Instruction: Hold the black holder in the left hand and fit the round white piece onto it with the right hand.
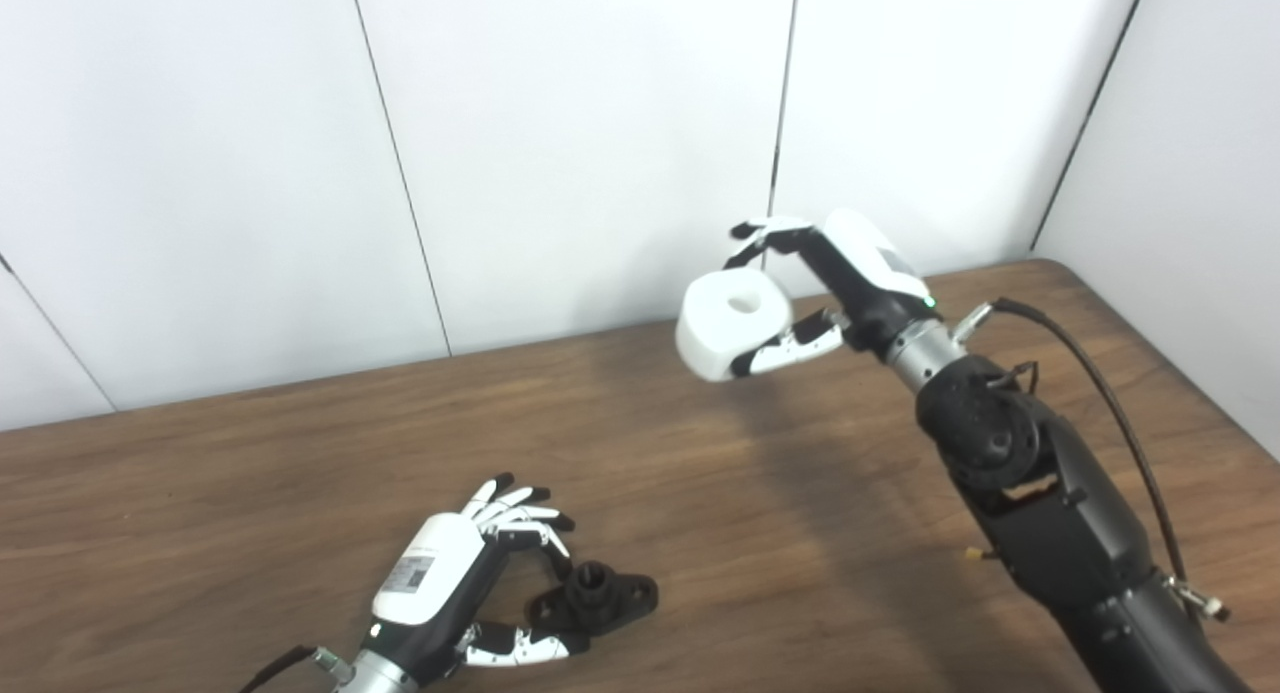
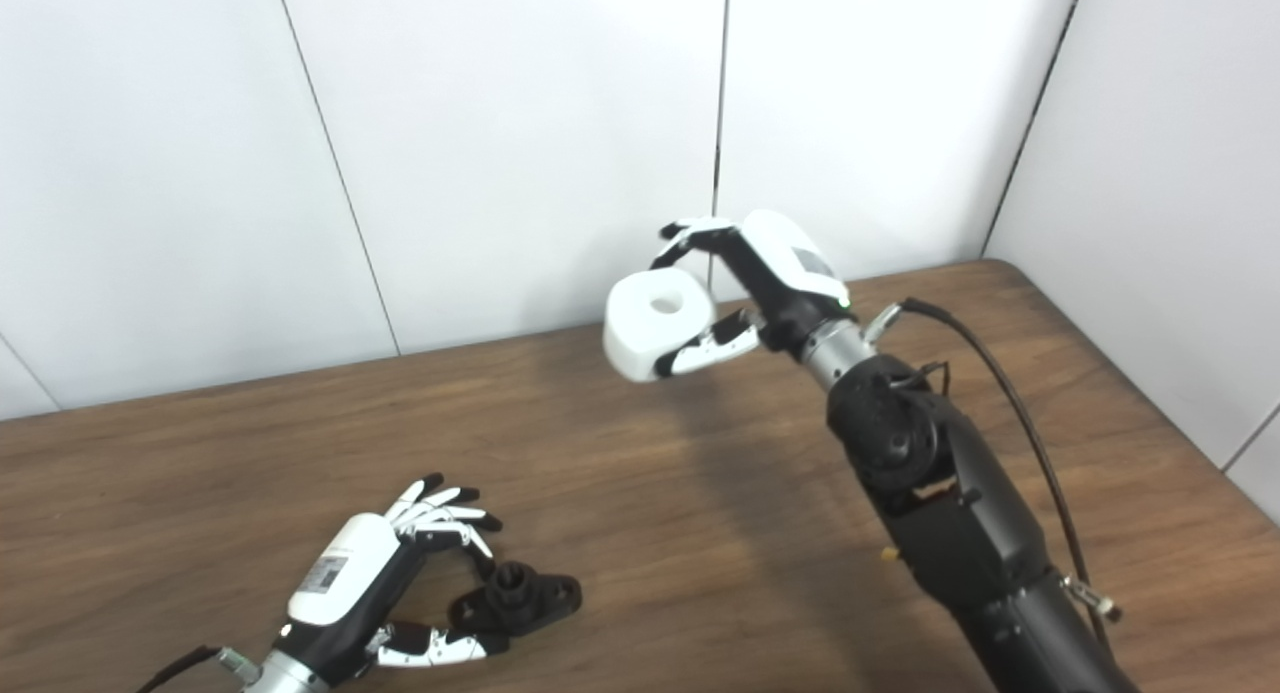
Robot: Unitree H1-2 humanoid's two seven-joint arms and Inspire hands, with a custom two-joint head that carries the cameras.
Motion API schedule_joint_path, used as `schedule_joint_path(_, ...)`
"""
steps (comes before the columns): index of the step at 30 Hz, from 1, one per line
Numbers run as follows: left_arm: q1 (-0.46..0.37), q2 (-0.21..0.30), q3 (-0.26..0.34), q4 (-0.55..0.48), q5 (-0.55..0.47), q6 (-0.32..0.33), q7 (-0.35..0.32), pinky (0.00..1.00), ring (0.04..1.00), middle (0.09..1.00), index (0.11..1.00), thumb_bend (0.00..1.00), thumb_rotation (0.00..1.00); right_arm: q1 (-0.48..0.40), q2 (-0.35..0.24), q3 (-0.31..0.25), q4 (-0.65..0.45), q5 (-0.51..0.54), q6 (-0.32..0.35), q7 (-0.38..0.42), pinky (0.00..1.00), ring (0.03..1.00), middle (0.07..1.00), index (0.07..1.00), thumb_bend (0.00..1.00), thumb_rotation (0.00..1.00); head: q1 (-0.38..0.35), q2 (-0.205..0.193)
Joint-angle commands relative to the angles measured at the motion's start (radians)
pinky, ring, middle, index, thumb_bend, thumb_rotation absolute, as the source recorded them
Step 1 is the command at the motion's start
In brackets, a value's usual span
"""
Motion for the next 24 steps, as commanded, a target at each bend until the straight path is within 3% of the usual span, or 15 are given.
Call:
schedule_joint_path(1, 0.031, -0.015, -0.009, 0.029, -0.006, 0.002, 0.014, 1.00, 0.894, 0.762, 0.485, 0.52, 0.06, -0.029, -0.003, -0.016, -0.070, 0.008, 0.009, 0.012, 0.79, 0.882, 0.821, 0.496, 0.52, 0.17, 0.007, 0.008)
schedule_joint_path(14, 0.026, -0.034, -0.016, 0.019, 0.003, 0.032, 0.016, 1.00, 0.889, 0.757, 0.485, 0.52, 0.06, 0.035, 0.049, 0.002, -0.302, 0.028, 0.074, 0.125, 0.77, 0.875, 0.810, 0.496, 0.51, 0.16, 0.072, 0.042)
schedule_joint_path(17, 0.023, -0.039, -0.017, 0.018, 0.008, 0.043, 0.016, 1.00, 0.886, 0.755, 0.484, 0.52, 0.06, 0.052, 0.064, 0.005, -0.330, 0.044, 0.064, 0.140, 0.79, 0.881, 0.810, 0.496, 0.52, 0.16, 0.086, 0.044)
schedule_joint_path(24, 0.024, -0.050, -0.018, 0.011, 0.014, 0.056, 0.021, 1.00, 0.883, 0.754, 0.484, 0.52, 0.06, 0.090, 0.084, 0.015, -0.353, 0.081, 0.030, 0.142, 0.73, 0.860, 0.803, 0.495, 0.52, 0.16, 0.112, 0.057)
